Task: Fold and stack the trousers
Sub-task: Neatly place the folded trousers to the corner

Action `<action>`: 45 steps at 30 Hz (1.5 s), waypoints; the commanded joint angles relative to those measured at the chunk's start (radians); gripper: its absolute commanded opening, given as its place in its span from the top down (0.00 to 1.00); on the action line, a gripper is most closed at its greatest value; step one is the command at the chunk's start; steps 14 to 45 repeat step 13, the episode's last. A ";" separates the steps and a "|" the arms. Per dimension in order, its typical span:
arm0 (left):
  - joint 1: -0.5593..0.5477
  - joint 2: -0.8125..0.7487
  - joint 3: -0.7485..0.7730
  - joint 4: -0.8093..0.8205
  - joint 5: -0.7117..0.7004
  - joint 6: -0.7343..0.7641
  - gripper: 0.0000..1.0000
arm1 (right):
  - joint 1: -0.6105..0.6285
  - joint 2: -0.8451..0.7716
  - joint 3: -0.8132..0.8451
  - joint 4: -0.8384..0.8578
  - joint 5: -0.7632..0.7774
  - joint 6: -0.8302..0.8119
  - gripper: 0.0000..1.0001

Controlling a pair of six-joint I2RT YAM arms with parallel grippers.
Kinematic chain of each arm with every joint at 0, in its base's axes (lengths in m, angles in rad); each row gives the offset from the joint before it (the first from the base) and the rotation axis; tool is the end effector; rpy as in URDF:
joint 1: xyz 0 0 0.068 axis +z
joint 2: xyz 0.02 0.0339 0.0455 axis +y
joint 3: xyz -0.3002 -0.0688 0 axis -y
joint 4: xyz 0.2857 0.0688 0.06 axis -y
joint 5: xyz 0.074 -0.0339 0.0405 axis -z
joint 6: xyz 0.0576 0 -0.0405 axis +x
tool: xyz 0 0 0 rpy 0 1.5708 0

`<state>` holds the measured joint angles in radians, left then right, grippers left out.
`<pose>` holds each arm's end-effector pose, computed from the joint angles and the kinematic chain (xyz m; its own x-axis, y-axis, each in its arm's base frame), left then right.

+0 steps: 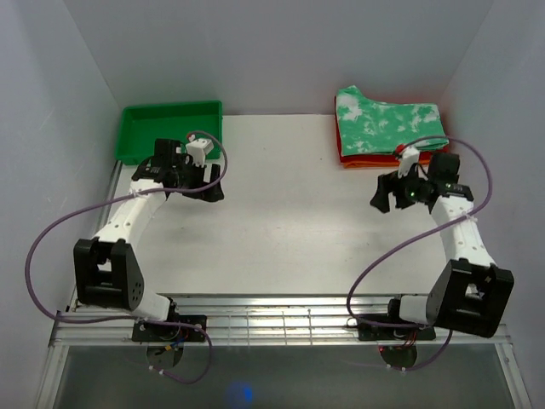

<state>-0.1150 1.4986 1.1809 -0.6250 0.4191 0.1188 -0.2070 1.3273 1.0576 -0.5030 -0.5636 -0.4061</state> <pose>0.3578 -0.0649 0.2782 -0.7576 0.1965 -0.6225 0.4352 0.8628 -0.2573 0.3262 -0.0371 0.3009 -0.5484 -0.2261 -0.8051 -0.4542 0.8889 0.0597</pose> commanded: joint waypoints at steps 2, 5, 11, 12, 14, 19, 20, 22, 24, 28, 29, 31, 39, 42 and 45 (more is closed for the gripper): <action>-0.002 -0.144 -0.113 0.011 -0.089 0.058 0.02 | 0.157 -0.171 -0.169 -0.055 0.174 -0.115 0.10; -0.002 -0.210 -0.171 0.008 -0.118 0.058 0.02 | 0.225 -0.221 -0.254 -0.045 0.217 -0.094 0.10; -0.002 -0.274 -0.208 -0.001 -0.118 0.025 0.02 | 0.296 -0.261 -0.291 -0.040 0.241 -0.054 0.10; -0.002 -0.278 -0.199 -0.002 -0.105 0.025 0.02 | 0.305 -0.266 -0.286 -0.043 0.245 -0.054 0.10; -0.002 -0.279 -0.195 -0.004 -0.100 0.027 0.02 | 0.311 -0.272 -0.283 -0.046 0.248 -0.054 0.10; -0.002 -0.279 -0.195 -0.004 -0.100 0.027 0.02 | 0.311 -0.272 -0.283 -0.046 0.248 -0.054 0.10; -0.002 -0.279 -0.195 -0.004 -0.100 0.027 0.02 | 0.311 -0.272 -0.283 -0.046 0.248 -0.054 0.10; -0.002 -0.279 -0.195 -0.004 -0.100 0.027 0.02 | 0.311 -0.272 -0.283 -0.046 0.248 -0.054 0.10; -0.002 -0.279 -0.195 -0.004 -0.100 0.027 0.02 | 0.311 -0.272 -0.283 -0.046 0.248 -0.054 0.10; -0.002 -0.279 -0.195 -0.004 -0.100 0.027 0.02 | 0.311 -0.272 -0.283 -0.046 0.248 -0.054 0.10; -0.002 -0.279 -0.195 -0.004 -0.100 0.027 0.02 | 0.311 -0.272 -0.283 -0.046 0.248 -0.054 0.10; -0.002 -0.279 -0.195 -0.004 -0.100 0.027 0.02 | 0.311 -0.272 -0.283 -0.046 0.248 -0.054 0.10; -0.002 -0.279 -0.195 -0.004 -0.100 0.027 0.02 | 0.311 -0.272 -0.283 -0.046 0.248 -0.054 0.10; -0.002 -0.279 -0.195 -0.004 -0.100 0.027 0.02 | 0.311 -0.272 -0.283 -0.046 0.248 -0.054 0.10; -0.002 -0.279 -0.195 -0.004 -0.100 0.027 0.02 | 0.311 -0.272 -0.283 -0.046 0.248 -0.054 0.10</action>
